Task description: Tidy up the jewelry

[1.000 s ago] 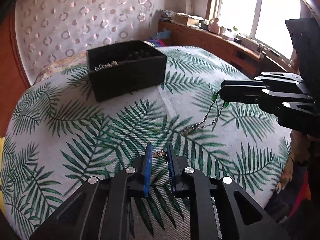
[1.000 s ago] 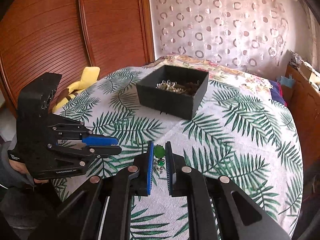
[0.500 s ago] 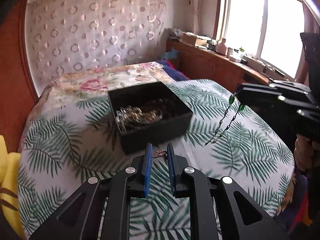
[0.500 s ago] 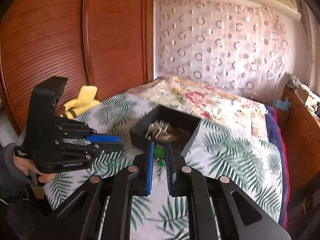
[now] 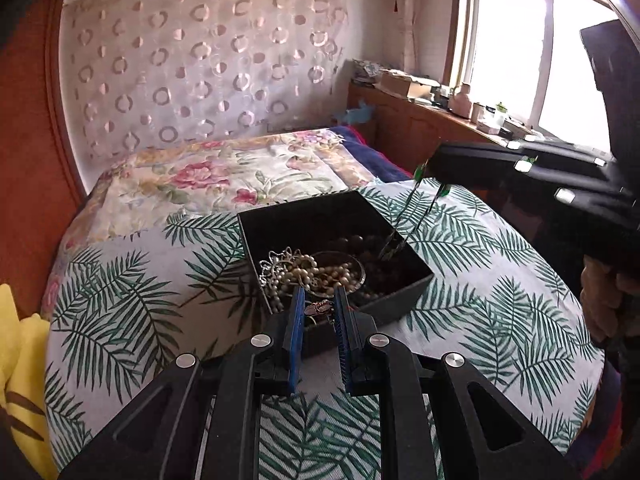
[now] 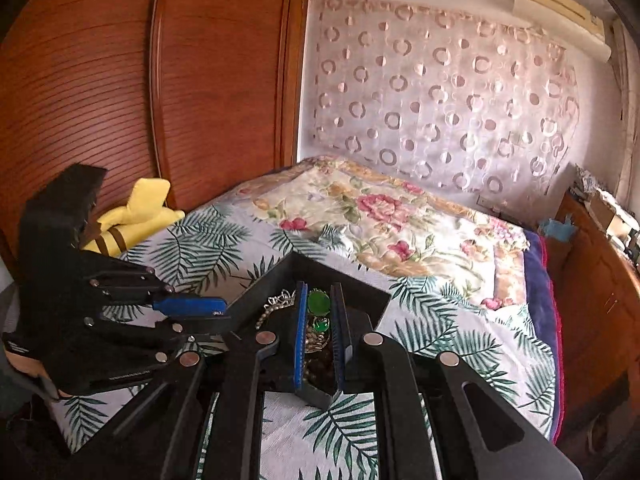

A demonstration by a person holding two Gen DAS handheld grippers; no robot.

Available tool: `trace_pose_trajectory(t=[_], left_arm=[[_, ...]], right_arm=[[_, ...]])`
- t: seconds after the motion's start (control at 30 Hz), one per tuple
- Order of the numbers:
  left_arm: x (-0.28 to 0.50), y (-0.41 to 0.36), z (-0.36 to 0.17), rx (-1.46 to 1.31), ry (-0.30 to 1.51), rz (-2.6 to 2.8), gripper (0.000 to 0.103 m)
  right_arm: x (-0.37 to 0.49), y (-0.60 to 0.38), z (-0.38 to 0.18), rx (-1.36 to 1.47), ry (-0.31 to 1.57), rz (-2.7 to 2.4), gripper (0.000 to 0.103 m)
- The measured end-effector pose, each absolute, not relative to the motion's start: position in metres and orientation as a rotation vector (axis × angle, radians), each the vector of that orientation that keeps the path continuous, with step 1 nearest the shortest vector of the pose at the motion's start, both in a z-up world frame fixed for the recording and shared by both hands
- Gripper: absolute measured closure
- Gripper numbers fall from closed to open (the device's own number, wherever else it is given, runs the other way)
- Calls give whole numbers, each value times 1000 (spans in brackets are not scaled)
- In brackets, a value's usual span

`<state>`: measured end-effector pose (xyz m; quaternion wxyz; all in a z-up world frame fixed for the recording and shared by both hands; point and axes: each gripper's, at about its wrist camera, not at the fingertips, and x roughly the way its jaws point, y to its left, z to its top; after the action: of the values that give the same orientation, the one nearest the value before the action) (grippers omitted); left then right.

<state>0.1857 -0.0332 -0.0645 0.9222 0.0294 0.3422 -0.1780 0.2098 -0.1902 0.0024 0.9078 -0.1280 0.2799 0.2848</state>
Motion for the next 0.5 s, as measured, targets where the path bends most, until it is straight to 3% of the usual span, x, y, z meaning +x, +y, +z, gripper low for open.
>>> trace_pose_trajectory(t=[0.4, 0.43, 0.5], left_arm=[[211, -36, -63, 55, 706, -351, 89], [213, -37, -62, 56, 706, -352, 89], [218, -40, -62, 57, 708, -352, 89]], right_arm=[[232, -189, -38, -188, 692, 592, 88], [232, -190, -38, -186, 693, 591, 87], [232, -192, -37, -180, 690, 587, 71]])
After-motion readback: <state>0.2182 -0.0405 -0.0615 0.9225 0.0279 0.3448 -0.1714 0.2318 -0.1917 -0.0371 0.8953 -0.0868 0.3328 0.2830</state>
